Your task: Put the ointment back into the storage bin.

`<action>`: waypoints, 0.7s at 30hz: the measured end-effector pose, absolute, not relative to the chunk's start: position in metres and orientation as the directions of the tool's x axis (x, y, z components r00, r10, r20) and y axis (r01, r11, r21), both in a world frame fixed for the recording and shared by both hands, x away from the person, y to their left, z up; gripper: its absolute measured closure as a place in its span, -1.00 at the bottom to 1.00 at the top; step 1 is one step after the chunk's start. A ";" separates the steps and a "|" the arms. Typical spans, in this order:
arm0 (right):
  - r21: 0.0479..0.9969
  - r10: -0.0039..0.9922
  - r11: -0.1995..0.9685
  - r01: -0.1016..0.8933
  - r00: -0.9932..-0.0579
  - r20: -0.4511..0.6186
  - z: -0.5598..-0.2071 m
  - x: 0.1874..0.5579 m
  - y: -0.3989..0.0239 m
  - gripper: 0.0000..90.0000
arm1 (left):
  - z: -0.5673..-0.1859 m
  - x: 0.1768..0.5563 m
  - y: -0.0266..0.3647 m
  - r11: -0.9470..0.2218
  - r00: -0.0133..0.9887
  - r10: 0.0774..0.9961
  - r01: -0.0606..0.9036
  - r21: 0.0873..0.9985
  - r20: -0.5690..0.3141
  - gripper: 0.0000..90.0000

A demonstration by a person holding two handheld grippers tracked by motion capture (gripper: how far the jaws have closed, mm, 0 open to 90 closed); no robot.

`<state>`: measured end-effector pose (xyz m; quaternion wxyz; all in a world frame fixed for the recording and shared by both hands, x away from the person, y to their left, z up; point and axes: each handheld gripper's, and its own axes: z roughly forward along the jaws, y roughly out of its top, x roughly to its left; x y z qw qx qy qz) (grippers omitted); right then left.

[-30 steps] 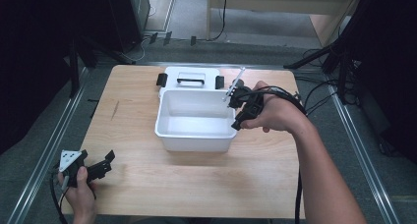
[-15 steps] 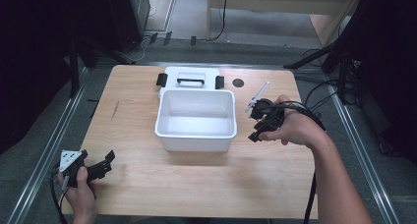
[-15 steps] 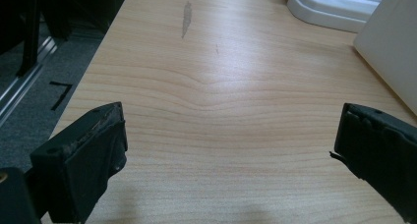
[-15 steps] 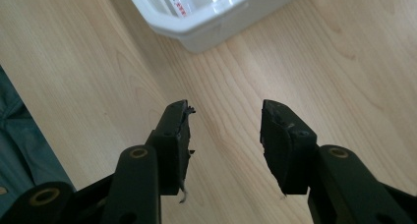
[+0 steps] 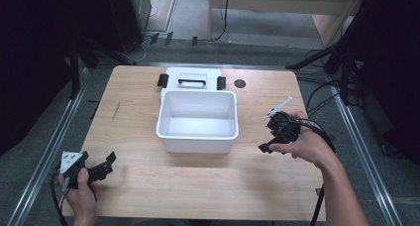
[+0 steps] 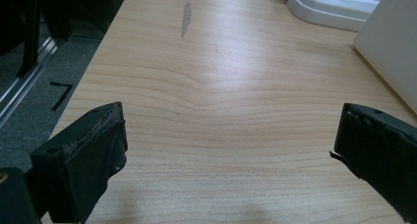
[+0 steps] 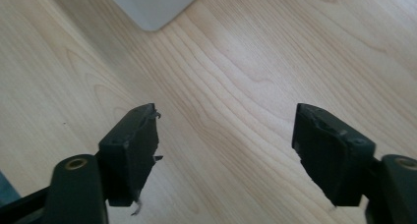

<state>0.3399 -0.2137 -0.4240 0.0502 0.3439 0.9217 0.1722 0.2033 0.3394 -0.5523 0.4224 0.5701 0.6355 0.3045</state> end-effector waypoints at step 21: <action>0.655 0.883 0.334 0.678 -0.468 0.035 -0.485 0.312 -0.281 -0.57 | -0.552 0.204 0.339 0.165 0.002 0.982 0.467 0.869 -0.187 -1.00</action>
